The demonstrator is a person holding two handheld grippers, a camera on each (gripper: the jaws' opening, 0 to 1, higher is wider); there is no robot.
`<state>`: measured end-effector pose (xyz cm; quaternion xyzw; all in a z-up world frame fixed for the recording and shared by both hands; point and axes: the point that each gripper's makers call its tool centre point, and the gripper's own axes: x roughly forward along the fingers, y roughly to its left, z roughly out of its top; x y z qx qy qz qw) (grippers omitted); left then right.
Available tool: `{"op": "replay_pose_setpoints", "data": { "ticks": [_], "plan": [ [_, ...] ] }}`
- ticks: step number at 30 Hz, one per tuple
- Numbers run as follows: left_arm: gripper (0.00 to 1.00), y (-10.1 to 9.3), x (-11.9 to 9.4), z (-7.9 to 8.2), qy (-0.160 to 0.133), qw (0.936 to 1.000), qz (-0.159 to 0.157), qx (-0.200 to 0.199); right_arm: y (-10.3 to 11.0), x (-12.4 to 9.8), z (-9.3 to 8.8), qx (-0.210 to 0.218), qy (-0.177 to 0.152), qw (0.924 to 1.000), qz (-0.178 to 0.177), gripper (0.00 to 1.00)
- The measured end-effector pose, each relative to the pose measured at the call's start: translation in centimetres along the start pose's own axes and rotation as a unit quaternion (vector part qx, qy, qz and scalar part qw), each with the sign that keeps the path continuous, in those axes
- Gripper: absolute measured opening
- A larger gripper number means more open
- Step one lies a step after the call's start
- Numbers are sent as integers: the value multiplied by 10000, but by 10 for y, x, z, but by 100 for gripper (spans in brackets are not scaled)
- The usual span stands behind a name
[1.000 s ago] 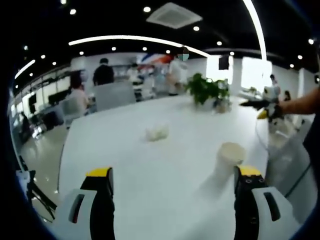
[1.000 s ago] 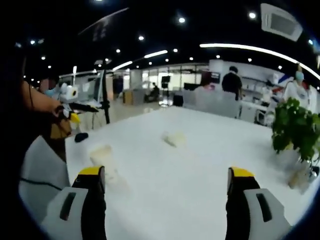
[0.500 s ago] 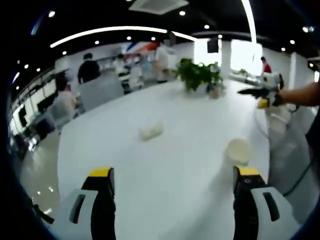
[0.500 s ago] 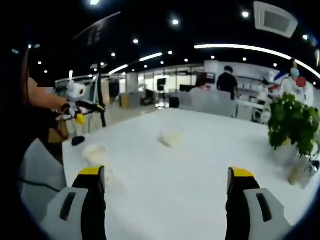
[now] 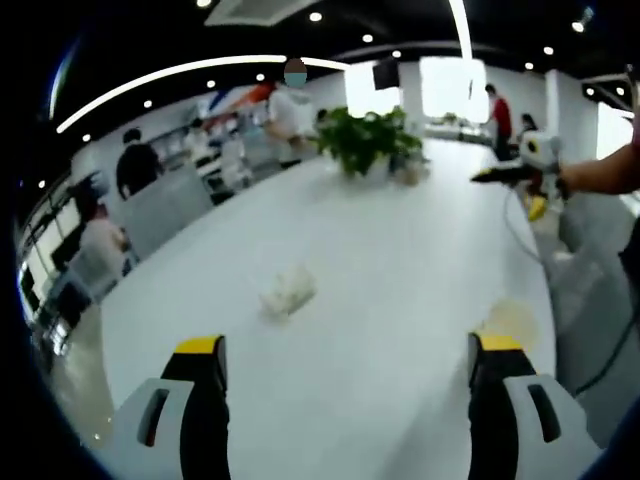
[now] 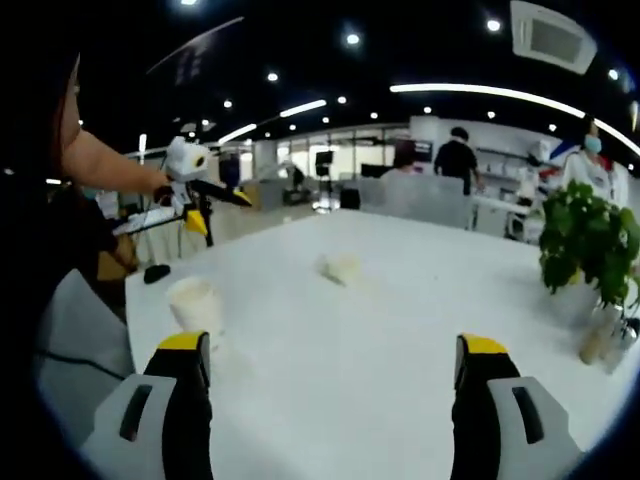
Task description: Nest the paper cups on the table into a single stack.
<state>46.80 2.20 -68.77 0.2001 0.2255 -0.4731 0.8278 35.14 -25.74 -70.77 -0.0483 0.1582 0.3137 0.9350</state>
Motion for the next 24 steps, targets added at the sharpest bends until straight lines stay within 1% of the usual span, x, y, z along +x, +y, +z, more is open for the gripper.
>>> {"op": "replay_pose_setpoints", "data": {
  "ticks": [2,5,6,8,12,15,16,21,24],
  "plan": [
    [99,2,9,5,105,9997,-102,170,1,0,-2,29,5,10000,7,100],
    [99,8,23,14,158,9992,-194,297,1,2,-7,52,37,10000,-3,100],
    [99,10,29,16,221,9985,-263,418,1,2,-8,41,48,10000,5,100],
    [99,12,38,21,275,9976,-345,539,3,3,-10,50,63,10000,16,100],
    [99,21,60,34,415,9938,-486,912,4,3,-12,56,89,9999,29,100],
    [98,31,77,42,554,9908,-639,1057,4,2,-13,83,97,9999,36,100],
    [98,33,80,44,558,9904,-639,1094,4,2,-14,107,107,9999,41,100],
    [96,49,105,56,758,9848,-754,1371,4,3,-19,166,128,9998,46,100],
    [96,55,117,61,841,9827,-849,1417,2,3,-22,200,125,9997,18,100]
  ]
}}
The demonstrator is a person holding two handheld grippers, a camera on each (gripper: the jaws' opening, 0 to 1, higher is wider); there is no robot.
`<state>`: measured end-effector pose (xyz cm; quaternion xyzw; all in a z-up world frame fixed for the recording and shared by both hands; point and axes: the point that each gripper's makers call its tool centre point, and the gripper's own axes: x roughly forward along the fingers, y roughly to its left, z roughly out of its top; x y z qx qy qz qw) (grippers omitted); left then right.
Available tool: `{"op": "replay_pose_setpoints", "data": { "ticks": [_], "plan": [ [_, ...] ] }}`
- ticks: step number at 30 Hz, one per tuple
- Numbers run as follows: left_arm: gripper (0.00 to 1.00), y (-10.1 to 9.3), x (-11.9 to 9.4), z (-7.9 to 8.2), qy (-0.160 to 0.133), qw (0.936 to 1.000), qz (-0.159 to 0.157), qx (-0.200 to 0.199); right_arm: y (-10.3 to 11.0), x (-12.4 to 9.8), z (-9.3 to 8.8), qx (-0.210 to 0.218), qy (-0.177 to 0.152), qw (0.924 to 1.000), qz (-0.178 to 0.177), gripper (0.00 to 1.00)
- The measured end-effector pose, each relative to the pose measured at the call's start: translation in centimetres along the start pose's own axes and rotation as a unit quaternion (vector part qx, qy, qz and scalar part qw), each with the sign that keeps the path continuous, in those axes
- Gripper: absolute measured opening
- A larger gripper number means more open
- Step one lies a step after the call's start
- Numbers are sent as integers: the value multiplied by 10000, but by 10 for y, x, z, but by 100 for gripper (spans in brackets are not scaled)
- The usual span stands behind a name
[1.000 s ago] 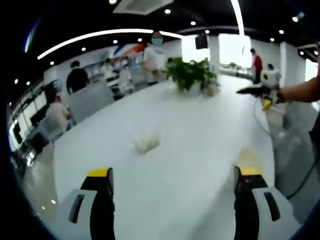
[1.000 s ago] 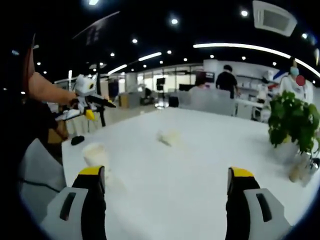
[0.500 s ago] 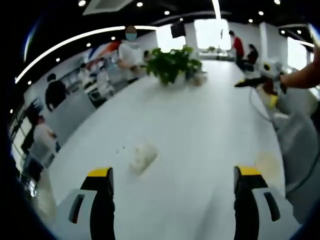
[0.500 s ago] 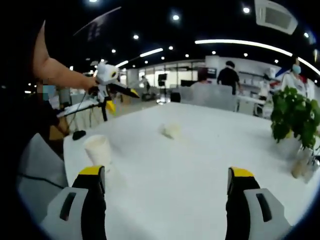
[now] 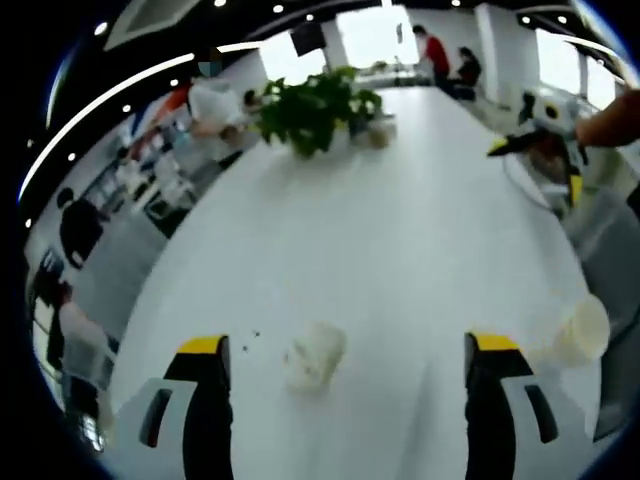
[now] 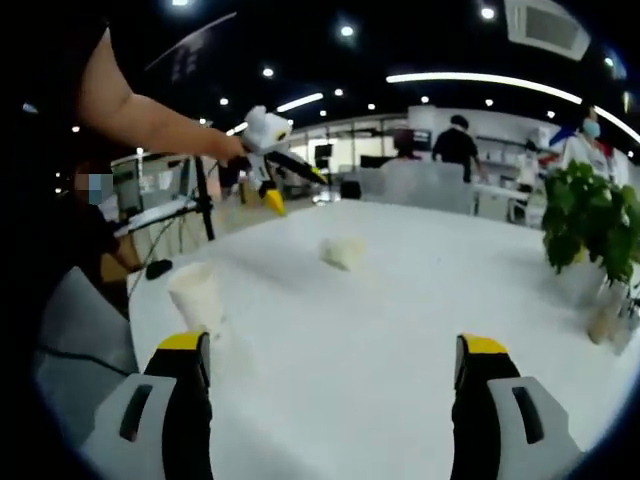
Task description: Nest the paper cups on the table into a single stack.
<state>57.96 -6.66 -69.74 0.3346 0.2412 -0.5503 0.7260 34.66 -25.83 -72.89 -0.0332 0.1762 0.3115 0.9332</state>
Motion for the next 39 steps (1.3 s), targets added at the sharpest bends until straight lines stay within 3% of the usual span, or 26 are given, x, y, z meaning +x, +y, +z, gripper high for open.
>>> {"op": "replay_pose_setpoints", "data": {
  "ticks": [8,12,16,21,34,39],
  "plan": [
    [93,11,36,-7,367,9987,-294,218,-10,0,-6,93,-13,9999,-73,100],
    [91,11,56,-16,667,9948,-495,595,-12,0,-10,154,15,9998,-80,100],
    [78,14,73,-27,828,9937,-652,369,-13,2,-17,161,92,9998,-60,100],
    [76,20,90,-31,921,9925,-712,382,-12,5,-22,182,144,9997,-15,100],
    [65,22,128,-65,1531,9804,-890,862,-14,17,-32,314,203,9993,-19,100],
    [59,26,135,-79,1671,9789,-963,672,-10,19,-33,347,205,9992,14,100]
  ]
}}
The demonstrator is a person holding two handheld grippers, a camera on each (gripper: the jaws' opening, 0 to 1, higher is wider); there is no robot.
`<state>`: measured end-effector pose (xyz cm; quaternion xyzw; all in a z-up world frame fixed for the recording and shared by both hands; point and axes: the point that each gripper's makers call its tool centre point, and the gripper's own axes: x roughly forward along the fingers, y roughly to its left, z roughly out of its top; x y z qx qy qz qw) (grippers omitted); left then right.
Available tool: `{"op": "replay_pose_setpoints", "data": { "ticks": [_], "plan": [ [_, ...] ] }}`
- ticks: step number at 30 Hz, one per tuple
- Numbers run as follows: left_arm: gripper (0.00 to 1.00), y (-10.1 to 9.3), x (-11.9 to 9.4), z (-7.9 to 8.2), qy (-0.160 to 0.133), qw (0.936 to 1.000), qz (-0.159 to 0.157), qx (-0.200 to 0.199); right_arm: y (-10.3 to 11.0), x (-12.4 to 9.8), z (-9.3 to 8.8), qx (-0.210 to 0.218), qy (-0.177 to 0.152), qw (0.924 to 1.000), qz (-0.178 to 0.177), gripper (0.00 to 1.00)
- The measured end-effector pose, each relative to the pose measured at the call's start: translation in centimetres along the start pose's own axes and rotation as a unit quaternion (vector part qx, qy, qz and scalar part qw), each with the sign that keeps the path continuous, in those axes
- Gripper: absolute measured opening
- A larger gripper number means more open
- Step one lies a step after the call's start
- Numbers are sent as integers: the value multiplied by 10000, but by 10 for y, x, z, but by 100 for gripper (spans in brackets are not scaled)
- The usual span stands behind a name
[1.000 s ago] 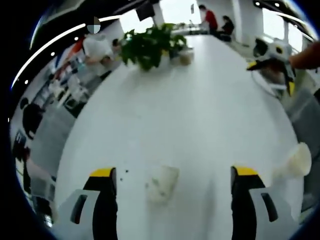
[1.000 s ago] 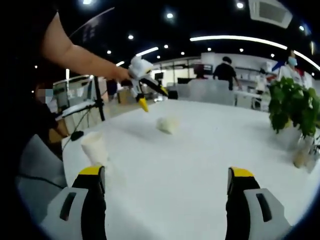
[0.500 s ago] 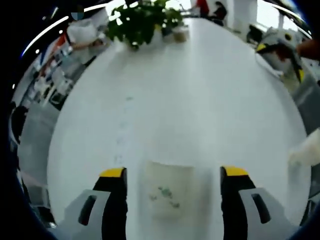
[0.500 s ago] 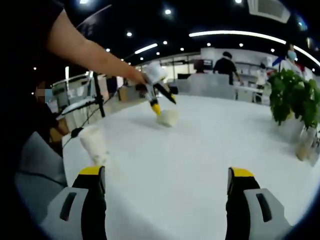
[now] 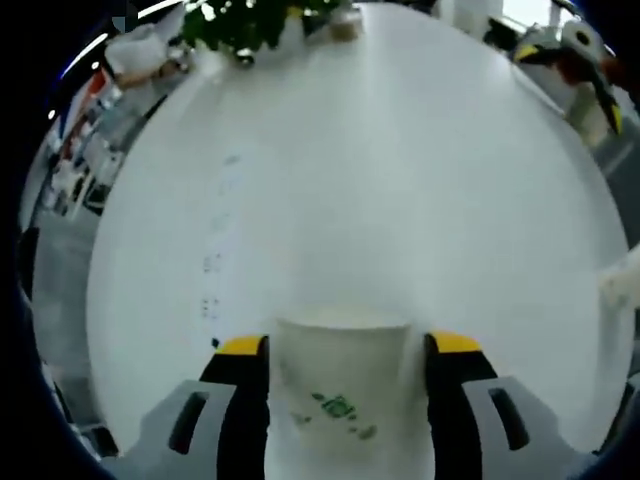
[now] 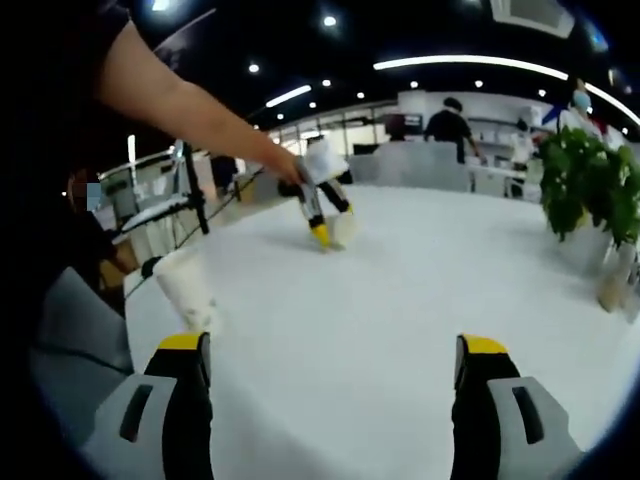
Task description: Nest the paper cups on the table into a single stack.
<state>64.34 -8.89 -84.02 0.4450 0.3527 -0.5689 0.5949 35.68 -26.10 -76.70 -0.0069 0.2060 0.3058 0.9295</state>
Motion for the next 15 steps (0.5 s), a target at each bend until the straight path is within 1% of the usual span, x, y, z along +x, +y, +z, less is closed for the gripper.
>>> {"op": "replay_pose_setpoints", "data": {
  "ticks": [7,10,12,15],
  "plan": [
    [56,-2,0,0,31,10000,-30,-11,-1,-3,-2,28,31,10000,-36,100],
    [52,-3,1,4,-68,9999,-50,-117,-1,-3,-2,18,27,10000,-33,100],
    [48,-6,1,3,-34,9999,-92,-142,-1,-3,-2,41,18,10000,-34,100],
    [47,-5,0,4,-14,9998,-74,-170,-1,-4,-4,18,33,10000,-43,100]
  ]
}}
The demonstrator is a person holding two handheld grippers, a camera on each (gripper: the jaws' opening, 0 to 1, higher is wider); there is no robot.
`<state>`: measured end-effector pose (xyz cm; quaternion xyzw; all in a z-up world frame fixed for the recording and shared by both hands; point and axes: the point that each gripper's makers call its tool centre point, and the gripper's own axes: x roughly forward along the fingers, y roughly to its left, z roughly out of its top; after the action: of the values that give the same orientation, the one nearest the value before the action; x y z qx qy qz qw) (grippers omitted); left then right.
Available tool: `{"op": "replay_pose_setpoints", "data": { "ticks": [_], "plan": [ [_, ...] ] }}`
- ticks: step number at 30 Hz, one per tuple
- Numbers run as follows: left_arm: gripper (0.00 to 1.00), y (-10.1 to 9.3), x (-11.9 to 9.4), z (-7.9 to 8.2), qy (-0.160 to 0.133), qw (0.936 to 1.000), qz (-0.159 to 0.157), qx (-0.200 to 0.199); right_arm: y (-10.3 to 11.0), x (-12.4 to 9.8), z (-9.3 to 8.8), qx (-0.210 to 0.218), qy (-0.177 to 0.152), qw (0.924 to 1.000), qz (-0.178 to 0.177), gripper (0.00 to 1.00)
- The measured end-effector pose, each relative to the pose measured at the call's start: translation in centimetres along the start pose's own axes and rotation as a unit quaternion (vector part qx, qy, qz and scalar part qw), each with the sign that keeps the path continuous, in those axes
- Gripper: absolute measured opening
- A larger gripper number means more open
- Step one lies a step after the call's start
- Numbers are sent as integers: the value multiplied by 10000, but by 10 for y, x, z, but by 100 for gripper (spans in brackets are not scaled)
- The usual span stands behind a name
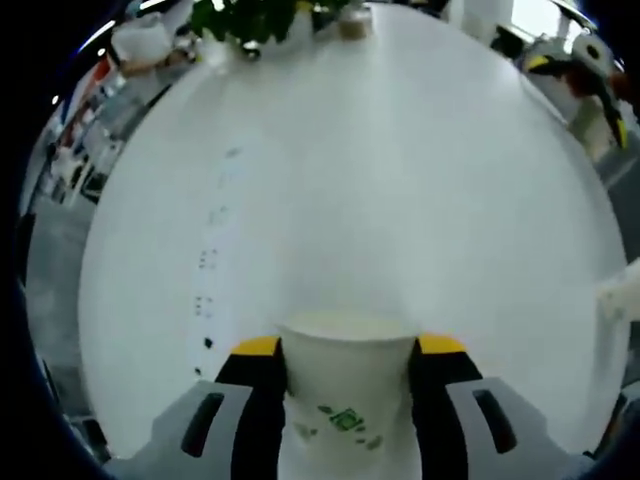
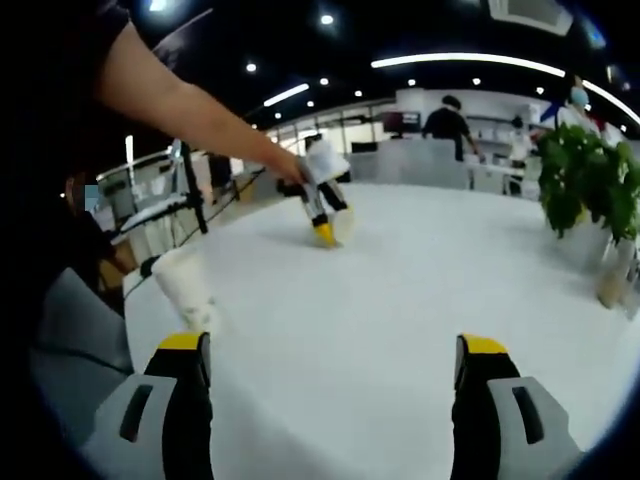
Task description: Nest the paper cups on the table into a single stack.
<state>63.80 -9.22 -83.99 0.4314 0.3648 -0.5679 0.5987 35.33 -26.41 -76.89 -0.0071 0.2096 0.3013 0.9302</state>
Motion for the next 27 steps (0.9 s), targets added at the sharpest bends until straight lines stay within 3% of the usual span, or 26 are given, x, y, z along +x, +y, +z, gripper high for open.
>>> {"op": "replay_pose_setpoints", "data": {
  "ticks": [7,15,20,22,25,27],
  "plan": [
    [46,1,0,0,61,9996,81,-270,1,1,4,-41,-12,10000,11,100],
    [43,-2,-3,4,-31,9995,102,-292,1,2,10,-83,-52,9999,21,100],
    [43,5,-8,12,-387,9967,275,-660,1,1,9,-90,-43,9999,31,100],
    [42,7,-15,21,-704,9916,314,-1036,2,0,10,-103,-40,9999,40,100],
    [42,13,-25,31,-1077,9856,401,-1240,4,-1,12,-130,-49,9999,48,100],
    [42,16,-34,39,-1357,9778,432,-1539,4,-1,15,-139,-60,9999,43,100]
  ]
}}
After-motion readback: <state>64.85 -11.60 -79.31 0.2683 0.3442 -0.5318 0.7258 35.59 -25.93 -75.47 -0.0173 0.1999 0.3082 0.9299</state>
